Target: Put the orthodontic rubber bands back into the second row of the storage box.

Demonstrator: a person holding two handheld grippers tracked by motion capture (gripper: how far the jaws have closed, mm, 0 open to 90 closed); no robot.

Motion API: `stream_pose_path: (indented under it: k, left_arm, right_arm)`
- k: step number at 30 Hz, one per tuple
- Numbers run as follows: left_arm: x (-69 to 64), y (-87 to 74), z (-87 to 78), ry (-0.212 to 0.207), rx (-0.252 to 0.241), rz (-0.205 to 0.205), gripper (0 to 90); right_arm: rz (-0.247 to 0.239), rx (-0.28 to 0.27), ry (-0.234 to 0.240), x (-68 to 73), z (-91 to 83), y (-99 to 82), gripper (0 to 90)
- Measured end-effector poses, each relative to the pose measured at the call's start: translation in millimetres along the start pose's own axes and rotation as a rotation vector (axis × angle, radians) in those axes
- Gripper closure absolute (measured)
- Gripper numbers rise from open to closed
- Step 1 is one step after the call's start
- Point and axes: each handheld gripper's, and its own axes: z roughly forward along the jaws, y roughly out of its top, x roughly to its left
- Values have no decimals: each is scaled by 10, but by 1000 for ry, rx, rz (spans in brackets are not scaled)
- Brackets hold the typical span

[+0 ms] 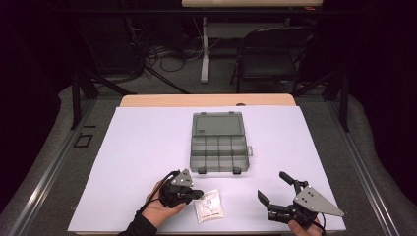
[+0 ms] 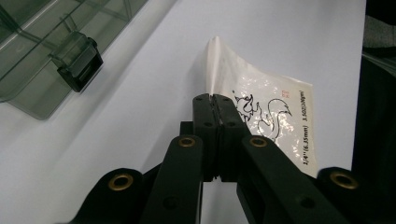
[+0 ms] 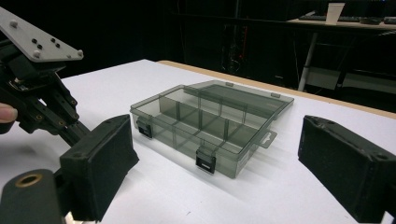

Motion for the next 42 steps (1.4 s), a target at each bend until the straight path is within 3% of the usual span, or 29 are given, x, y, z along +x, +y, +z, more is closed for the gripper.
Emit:
stream_pose_path:
  k: [20, 30, 31, 32, 33, 34, 42]
  left_arm:
    - [-55, 61, -424, 73, -160, 38, 895]
    - [-14, 49, -593, 110, -214, 26, 896]
    - [-12, 47, -612, 114, -221, 22, 895]
    - [-7, 47, -625, 116, -222, 24, 895]
    - [-5, 45, -638, 120, -227, 22, 895]
    - [-1, 44, -653, 124, -230, 22, 895]
    - [31, 35, -740, 136, -257, 6, 895]
  right_arm:
    - [1, 2, -1, -2, 3, -2, 100]
    - [-1, 6, 0, -10, -3, 0, 100]
    - [5, -24, -9, -1, 19, -8, 99]
    - [0, -8, -4, -5, 6, -3, 100]
    - [6, -34, -13, 4, 26, -10, 99]
    - [0, 2, -2, -4, -2, 0, 99]
    - [-1, -10, -4, -6, 5, -2, 100]
